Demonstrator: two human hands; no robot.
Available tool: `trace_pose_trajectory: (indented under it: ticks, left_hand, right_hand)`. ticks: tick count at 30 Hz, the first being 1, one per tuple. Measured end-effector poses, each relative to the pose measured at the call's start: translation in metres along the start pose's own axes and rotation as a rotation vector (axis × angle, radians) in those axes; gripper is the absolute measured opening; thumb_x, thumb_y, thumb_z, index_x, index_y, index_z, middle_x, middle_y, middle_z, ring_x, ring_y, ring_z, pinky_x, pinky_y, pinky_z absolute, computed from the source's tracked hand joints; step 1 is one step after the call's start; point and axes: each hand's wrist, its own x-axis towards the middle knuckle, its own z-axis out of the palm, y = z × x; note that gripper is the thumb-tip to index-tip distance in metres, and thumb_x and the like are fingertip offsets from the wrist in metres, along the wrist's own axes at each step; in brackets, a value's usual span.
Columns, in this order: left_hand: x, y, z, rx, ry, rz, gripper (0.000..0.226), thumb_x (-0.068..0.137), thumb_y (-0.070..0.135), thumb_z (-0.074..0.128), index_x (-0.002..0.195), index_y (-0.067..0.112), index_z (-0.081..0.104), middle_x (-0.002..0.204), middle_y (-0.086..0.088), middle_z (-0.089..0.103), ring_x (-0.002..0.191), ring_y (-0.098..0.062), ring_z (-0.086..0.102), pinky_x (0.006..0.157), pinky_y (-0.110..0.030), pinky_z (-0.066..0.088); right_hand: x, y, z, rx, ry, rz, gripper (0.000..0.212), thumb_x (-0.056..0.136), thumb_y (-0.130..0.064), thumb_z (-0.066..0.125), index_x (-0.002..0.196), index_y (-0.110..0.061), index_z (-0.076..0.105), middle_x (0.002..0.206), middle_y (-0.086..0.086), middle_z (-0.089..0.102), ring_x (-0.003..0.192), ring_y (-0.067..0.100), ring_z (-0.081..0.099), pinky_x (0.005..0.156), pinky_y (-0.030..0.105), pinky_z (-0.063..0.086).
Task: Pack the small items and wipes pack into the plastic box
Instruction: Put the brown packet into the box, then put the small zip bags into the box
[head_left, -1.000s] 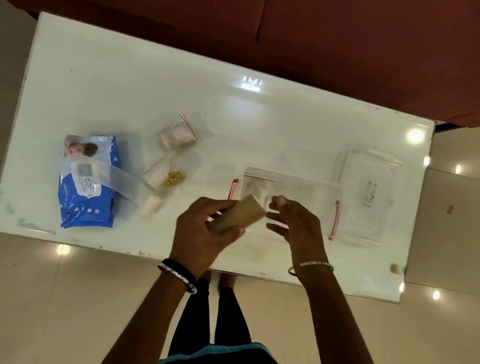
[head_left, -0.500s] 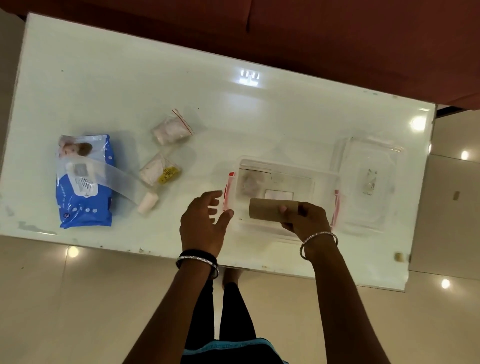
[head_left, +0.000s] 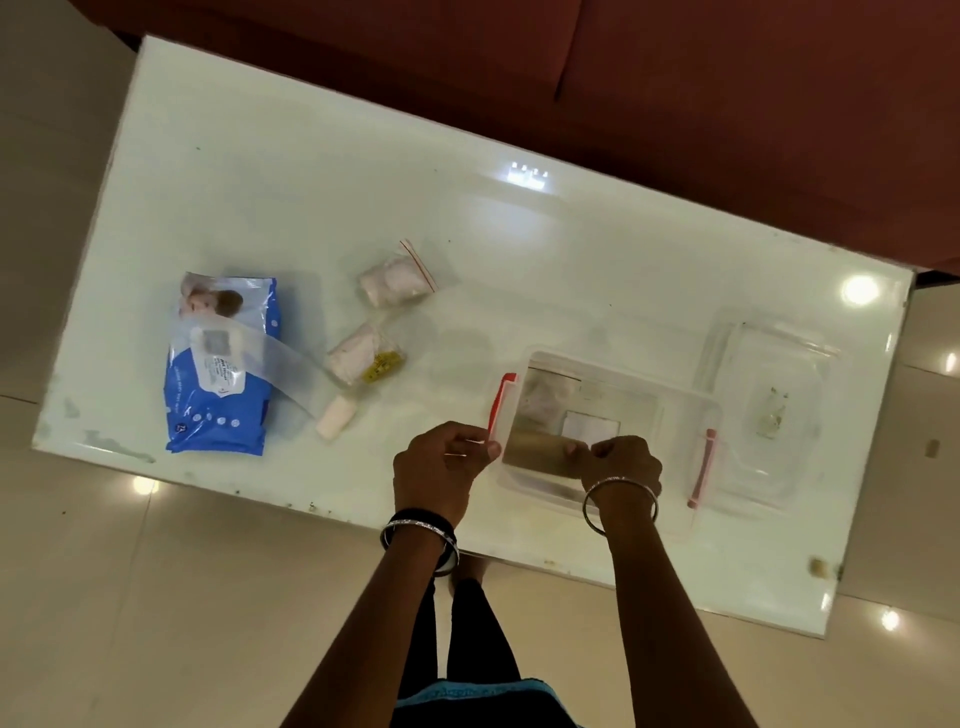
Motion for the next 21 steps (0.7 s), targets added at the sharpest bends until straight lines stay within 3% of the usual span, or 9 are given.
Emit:
trace_pose_trajectory:
  ticks: [3, 4, 6, 8, 12, 14, 16, 18, 21]
  left_hand:
    - [0.009, 0.001, -0.016, -0.017, 0.168, 0.075, 0.010, 0.083, 0.029, 0.071, 0.085, 0.020, 0.073, 0.079, 0.009, 0.072, 0.075, -0.008, 0.067, 0.068, -0.011, 0.050]
    - [0.014, 0.002, -0.024, -0.003, 0.245, 0.110, 0.009, 0.084, 0.026, 0.070, 0.087, 0.018, 0.072, 0.081, 0.008, 0.071, 0.077, -0.009, 0.067, 0.069, -0.011, 0.051]
    - [0.028, 0.003, -0.042, 0.088, 0.386, 0.186, 0.013, 0.085, 0.019, 0.068, 0.097, 0.015, 0.070, 0.092, 0.000, 0.071, 0.084, -0.017, 0.066, 0.077, -0.029, 0.056]
    - [0.046, 0.002, -0.059, 0.264, 0.474, 0.250, 0.027, 0.084, 0.018, 0.068, 0.110, 0.012, 0.066, 0.107, -0.008, 0.068, 0.097, -0.027, 0.063, 0.087, -0.040, 0.051]
    - [0.089, -0.001, -0.085, 0.516, 0.304, 0.227, 0.060, 0.080, 0.028, 0.072, 0.134, 0.011, 0.050, 0.130, -0.010, 0.058, 0.124, -0.029, 0.049, 0.105, -0.038, 0.037]
    - [0.107, -0.005, -0.090, 0.634, 0.200, 0.178, 0.070, 0.077, 0.033, 0.073, 0.138, 0.013, 0.044, 0.134, -0.010, 0.055, 0.128, -0.030, 0.046, 0.109, -0.039, 0.035]
    - [0.120, -0.009, -0.094, 0.683, 0.176, 0.163, 0.071, 0.076, 0.035, 0.074, 0.137, 0.016, 0.045, 0.131, -0.009, 0.057, 0.123, -0.029, 0.049, 0.108, -0.039, 0.037]
    - [0.127, -0.013, -0.095, 0.663, 0.198, 0.187, 0.067, 0.075, 0.035, 0.075, 0.134, 0.017, 0.048, 0.128, -0.008, 0.059, 0.119, -0.028, 0.054, 0.111, -0.038, 0.035]
    - [0.128, -0.017, -0.095, 0.607, 0.226, 0.205, 0.063, 0.076, 0.035, 0.075, 0.132, 0.018, 0.050, 0.126, -0.006, 0.061, 0.118, -0.027, 0.055, 0.111, -0.038, 0.037]
  right_hand:
    - [-0.022, -0.019, -0.018, -0.051, 0.221, -0.103, 0.024, 0.084, -0.040, 0.069, 0.088, -0.017, 0.075, 0.094, 0.010, 0.075, 0.094, 0.034, 0.067, 0.076, 0.031, 0.047]
    - [-0.029, -0.029, -0.022, -0.023, 0.309, -0.189, 0.023, 0.085, -0.039, 0.068, 0.083, -0.016, 0.073, 0.087, 0.006, 0.075, 0.086, 0.031, 0.067, 0.073, 0.027, 0.043]
    - [-0.045, -0.056, -0.028, 0.092, 0.410, -0.420, 0.020, 0.087, -0.035, 0.068, 0.077, -0.017, 0.069, 0.073, -0.003, 0.071, 0.067, 0.018, 0.059, 0.066, 0.015, 0.038]
    - [-0.058, -0.090, -0.026, 0.189, 0.402, -0.628, 0.017, 0.087, -0.031, 0.070, 0.077, -0.018, 0.069, 0.066, -0.012, 0.063, 0.060, 0.006, 0.054, 0.061, -0.002, 0.031]
    - [-0.057, -0.158, 0.004, 0.297, 0.257, -0.809, 0.010, 0.085, -0.022, 0.071, 0.081, -0.014, 0.072, 0.071, -0.009, 0.069, 0.064, 0.004, 0.060, 0.065, 0.012, 0.042]
    - [-0.050, -0.191, 0.027, 0.332, 0.116, -0.755, 0.011, 0.084, -0.019, 0.072, 0.089, -0.010, 0.073, 0.084, 0.000, 0.075, 0.074, 0.010, 0.066, 0.078, 0.021, 0.051]
    - [-0.041, -0.217, 0.049, 0.320, -0.030, -0.552, 0.030, 0.082, -0.028, 0.075, 0.104, -0.009, 0.070, 0.102, 0.005, 0.074, 0.097, 0.021, 0.068, 0.091, 0.029, 0.050]
    - [-0.032, -0.232, 0.068, 0.307, -0.150, -0.326, 0.055, 0.077, -0.040, 0.079, 0.119, -0.011, 0.061, 0.121, 0.008, 0.065, 0.113, 0.027, 0.063, 0.094, 0.032, 0.049]
    - [-0.029, -0.242, 0.088, 0.390, -0.239, -0.107, 0.083, 0.066, -0.044, 0.087, 0.129, -0.008, 0.047, 0.131, 0.014, 0.054, 0.119, 0.037, 0.059, 0.097, 0.047, 0.053]
